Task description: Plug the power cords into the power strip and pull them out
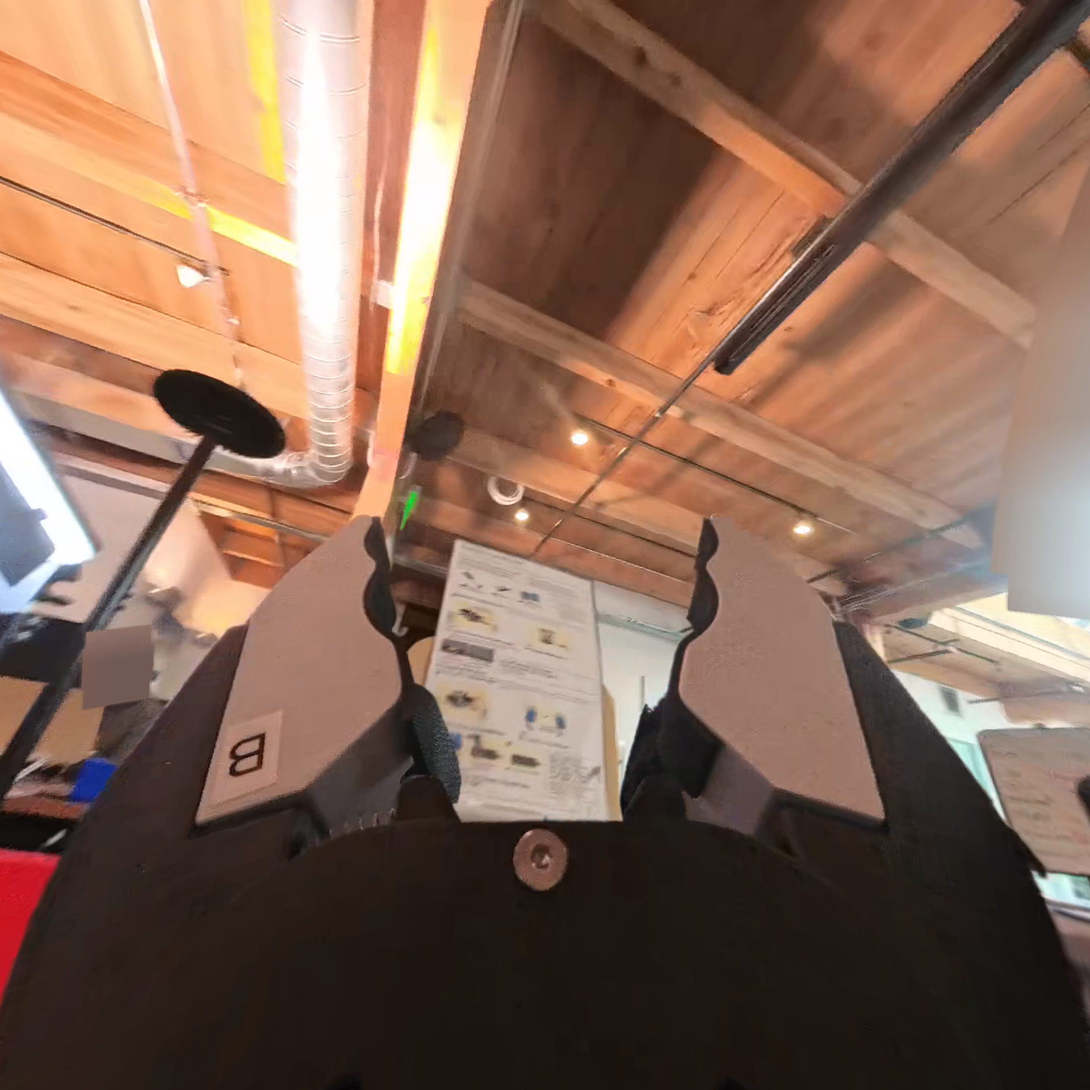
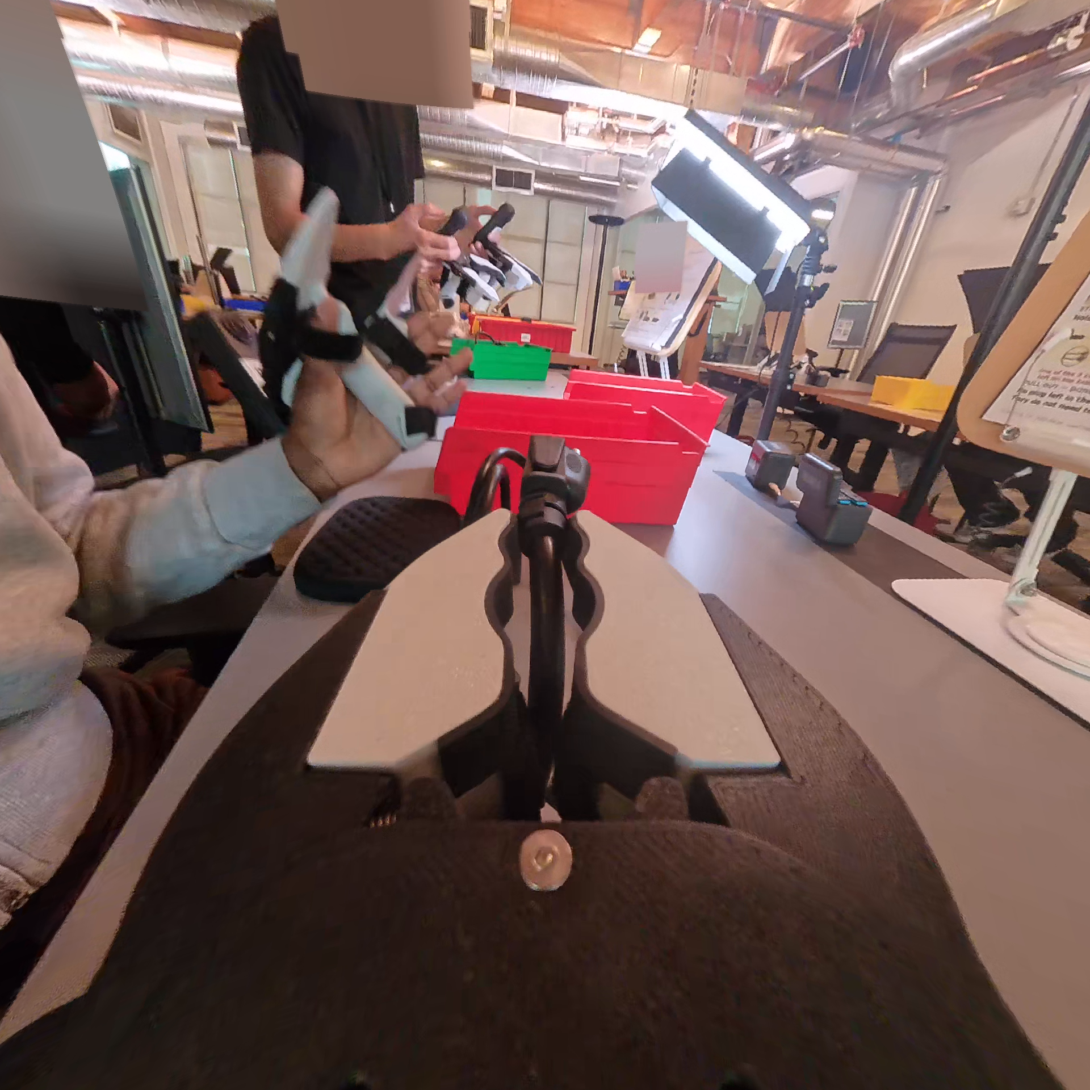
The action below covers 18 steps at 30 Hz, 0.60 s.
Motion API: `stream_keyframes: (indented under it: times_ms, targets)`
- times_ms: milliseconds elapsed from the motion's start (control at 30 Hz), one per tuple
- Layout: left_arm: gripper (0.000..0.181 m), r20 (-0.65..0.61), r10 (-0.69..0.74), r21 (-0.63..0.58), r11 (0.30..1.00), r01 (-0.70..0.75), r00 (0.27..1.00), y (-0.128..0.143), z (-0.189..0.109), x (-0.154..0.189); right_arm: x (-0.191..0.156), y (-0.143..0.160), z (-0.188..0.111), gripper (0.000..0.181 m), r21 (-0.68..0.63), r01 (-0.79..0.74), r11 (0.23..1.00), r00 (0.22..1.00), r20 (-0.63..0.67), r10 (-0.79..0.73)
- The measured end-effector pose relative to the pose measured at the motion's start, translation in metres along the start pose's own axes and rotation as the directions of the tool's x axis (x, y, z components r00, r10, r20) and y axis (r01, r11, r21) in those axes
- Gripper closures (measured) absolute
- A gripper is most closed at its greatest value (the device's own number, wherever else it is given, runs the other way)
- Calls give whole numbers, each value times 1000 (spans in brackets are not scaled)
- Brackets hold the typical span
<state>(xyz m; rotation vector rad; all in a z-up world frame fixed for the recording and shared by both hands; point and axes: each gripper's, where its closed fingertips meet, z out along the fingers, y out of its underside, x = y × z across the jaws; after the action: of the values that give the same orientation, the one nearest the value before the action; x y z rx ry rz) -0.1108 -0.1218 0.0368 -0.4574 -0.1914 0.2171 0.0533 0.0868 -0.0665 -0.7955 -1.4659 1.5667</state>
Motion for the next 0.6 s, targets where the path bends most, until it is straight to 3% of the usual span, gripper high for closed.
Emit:
stream_keyframes:
  times_ms: [200,500,600]
  targets:
    - [85,-108,146,-126,979,-159,983,39,-33,6,-8,-18,-4,166,5,3,1000,1000,-1,-3]
    - [88,-126,91,-186,976,-113,988,51,-34,8,-36,-33,-24,165,-35,-81,996,996,-41,79]
    - [88,-119,60,-210,974,-84,991,56,-35,6,-35,-59,-46,166,33,-95,995,990,-98,97]
